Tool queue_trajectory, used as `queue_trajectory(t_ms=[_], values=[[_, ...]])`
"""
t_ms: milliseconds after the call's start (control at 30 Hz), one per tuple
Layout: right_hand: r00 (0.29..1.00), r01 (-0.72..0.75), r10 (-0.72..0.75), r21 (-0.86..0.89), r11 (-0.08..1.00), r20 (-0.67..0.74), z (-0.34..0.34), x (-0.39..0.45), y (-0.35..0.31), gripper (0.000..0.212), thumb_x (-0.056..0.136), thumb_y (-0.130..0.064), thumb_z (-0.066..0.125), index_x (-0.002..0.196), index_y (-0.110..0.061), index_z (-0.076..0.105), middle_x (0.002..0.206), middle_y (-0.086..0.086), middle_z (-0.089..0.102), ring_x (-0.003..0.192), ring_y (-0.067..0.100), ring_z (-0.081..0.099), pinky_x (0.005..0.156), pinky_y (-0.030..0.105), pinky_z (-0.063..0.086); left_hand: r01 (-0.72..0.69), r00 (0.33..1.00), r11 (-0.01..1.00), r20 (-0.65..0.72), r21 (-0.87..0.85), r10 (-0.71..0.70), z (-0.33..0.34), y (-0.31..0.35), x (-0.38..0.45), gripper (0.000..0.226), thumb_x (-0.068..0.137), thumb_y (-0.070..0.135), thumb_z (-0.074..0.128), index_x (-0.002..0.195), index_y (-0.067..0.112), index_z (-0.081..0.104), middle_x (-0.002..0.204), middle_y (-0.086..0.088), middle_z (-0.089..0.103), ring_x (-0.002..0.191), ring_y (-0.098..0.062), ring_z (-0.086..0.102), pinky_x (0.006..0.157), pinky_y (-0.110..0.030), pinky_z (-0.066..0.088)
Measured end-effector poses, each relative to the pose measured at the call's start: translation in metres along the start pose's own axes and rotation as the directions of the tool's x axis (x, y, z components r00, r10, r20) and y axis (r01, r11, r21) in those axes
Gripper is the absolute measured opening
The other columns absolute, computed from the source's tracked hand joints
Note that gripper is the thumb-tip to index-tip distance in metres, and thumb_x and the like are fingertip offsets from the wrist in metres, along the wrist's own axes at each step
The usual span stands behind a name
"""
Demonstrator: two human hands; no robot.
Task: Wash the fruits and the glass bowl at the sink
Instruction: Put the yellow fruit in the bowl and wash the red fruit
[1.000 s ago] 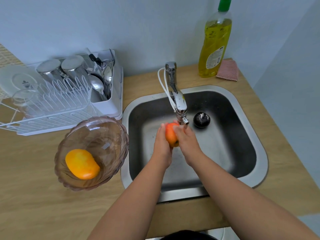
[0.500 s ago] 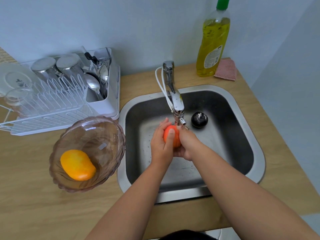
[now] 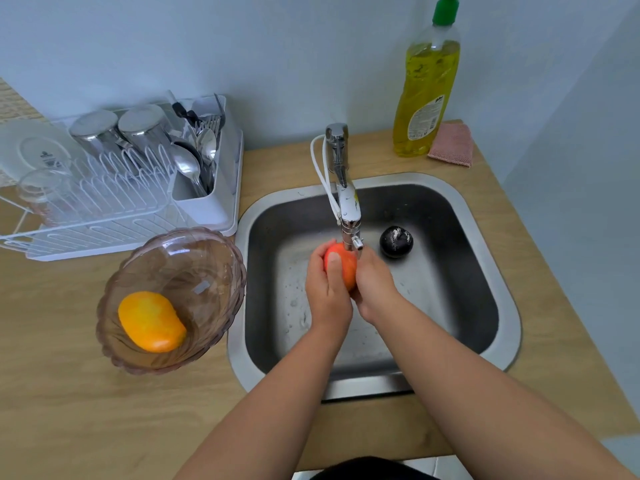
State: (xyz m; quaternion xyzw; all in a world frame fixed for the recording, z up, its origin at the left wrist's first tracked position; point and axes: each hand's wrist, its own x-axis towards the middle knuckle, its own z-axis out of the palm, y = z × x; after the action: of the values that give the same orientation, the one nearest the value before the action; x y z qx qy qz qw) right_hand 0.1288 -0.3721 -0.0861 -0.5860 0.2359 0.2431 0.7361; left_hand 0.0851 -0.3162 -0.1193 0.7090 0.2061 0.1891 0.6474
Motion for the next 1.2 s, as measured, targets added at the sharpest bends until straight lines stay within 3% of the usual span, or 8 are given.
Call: queue_trajectory(t_ms=[133,200,367,500,633,900,1100,1200], values=[[0.973,-0.220,0.218,0.020,0.975,0.075,-0.009,-0.005,-0.006,0.033,0.095,-0.045,0.046,0.102,-0.019,0.065,0.095,0.009,0.073,0.081,0.026,0.071,0.060,0.037,0.059,-0.263,0.960,0.956,0.129,0.126,0.247,-0.008,-0.016,-0.004,0.037,0.096,0.044,0.040,0.128,0.028,0.052,0.131,-0.002,0.059,0.119,-0.013,0.056,0.100,-0.024,0.045],[0.970,-0.211,0.217,-0.061,0.976,0.111,-0.014,-0.008,-0.004,0.034,0.097,-0.050,0.043,0.101,-0.023,0.062,0.098,0.010,0.072,0.083,0.028,0.071,0.065,0.044,0.061,-0.245,0.964,0.961,0.138,0.129,0.227,-0.011,-0.020,-0.006,0.039,0.096,0.045,0.039,0.127,0.028,0.053,0.129,-0.001,0.060,0.117,-0.011,0.057,0.098,-0.022,0.045],[0.976,-0.025,0.032,-0.032,0.999,0.216,-0.018,-0.014,0.013,0.025,0.099,-0.047,0.046,0.108,-0.027,0.058,0.116,0.008,0.064,0.104,0.029,0.066,0.088,0.052,0.056,0.131,0.990,0.991,-0.046,-0.011,-0.132,-0.008,-0.003,-0.010,0.033,0.101,0.039,0.036,0.112,0.027,0.064,0.106,0.009,0.063,0.099,-0.013,0.061,0.083,-0.027,0.053],[0.942,0.189,-0.130,-0.169,0.967,0.310,-0.026,-0.016,0.029,0.032,0.098,-0.032,0.053,0.129,-0.032,0.048,0.128,-0.005,0.047,0.114,0.020,0.055,0.100,0.049,0.050,0.482,0.872,0.854,0.015,-0.196,-0.489,-0.015,0.009,-0.005,0.033,0.092,0.050,0.044,0.097,0.033,0.072,0.112,-0.009,0.068,0.105,-0.029,0.064,0.088,-0.045,0.054],[0.903,0.329,-0.216,-0.273,0.904,0.372,-0.039,-0.017,0.037,0.061,0.083,-0.023,0.074,0.132,-0.040,0.042,0.133,-0.005,0.045,0.119,0.018,0.052,0.101,0.037,0.048,0.623,0.782,0.760,0.139,-0.184,-0.608,-0.034,0.019,-0.013,0.023,0.099,0.043,0.048,0.110,0.027,0.061,0.119,-0.012,0.062,0.108,-0.028,0.063,0.084,-0.041,0.059],[0.907,0.267,-0.131,-0.304,0.915,0.401,-0.038,-0.028,0.054,0.057,0.072,-0.013,0.084,0.121,-0.023,0.057,0.122,0.005,0.060,0.106,0.016,0.061,0.088,0.033,0.053,0.373,0.927,0.925,0.016,0.069,-0.374,-0.087,0.014,-0.033,0.009,0.097,0.031,0.060,0.105,0.033,0.065,0.113,0.002,0.064,0.100,-0.015,0.062,0.085,-0.033,0.056],[0.910,0.242,-0.042,-0.445,0.862,0.413,-0.034,-0.025,0.066,0.066,0.068,-0.013,0.086,0.127,-0.025,0.059,0.113,0.003,0.066,0.104,0.018,0.064,0.099,0.046,0.050,0.325,0.945,0.937,-0.018,0.131,-0.325,-0.102,0.005,-0.045,0.017,0.092,0.025,0.068,0.107,0.032,0.066,0.110,0.007,0.066,0.105,-0.015,0.063,0.089,-0.032,0.055],[0.907,0.241,-0.043,-0.434,0.868,0.418,-0.033,-0.027,0.065,0.068,0.070,-0.008,0.084,0.132,-0.022,0.057,0.116,0.004,0.064,0.105,0.017,0.064,0.096,0.041,0.052,0.326,0.945,0.933,-0.016,0.152,-0.328,-0.104,0.007,-0.044,0.019,0.091,0.026,0.069,0.108,0.034,0.065,0.112,0.007,0.065,0.107,-0.013,0.062,0.095,-0.037,0.055]])
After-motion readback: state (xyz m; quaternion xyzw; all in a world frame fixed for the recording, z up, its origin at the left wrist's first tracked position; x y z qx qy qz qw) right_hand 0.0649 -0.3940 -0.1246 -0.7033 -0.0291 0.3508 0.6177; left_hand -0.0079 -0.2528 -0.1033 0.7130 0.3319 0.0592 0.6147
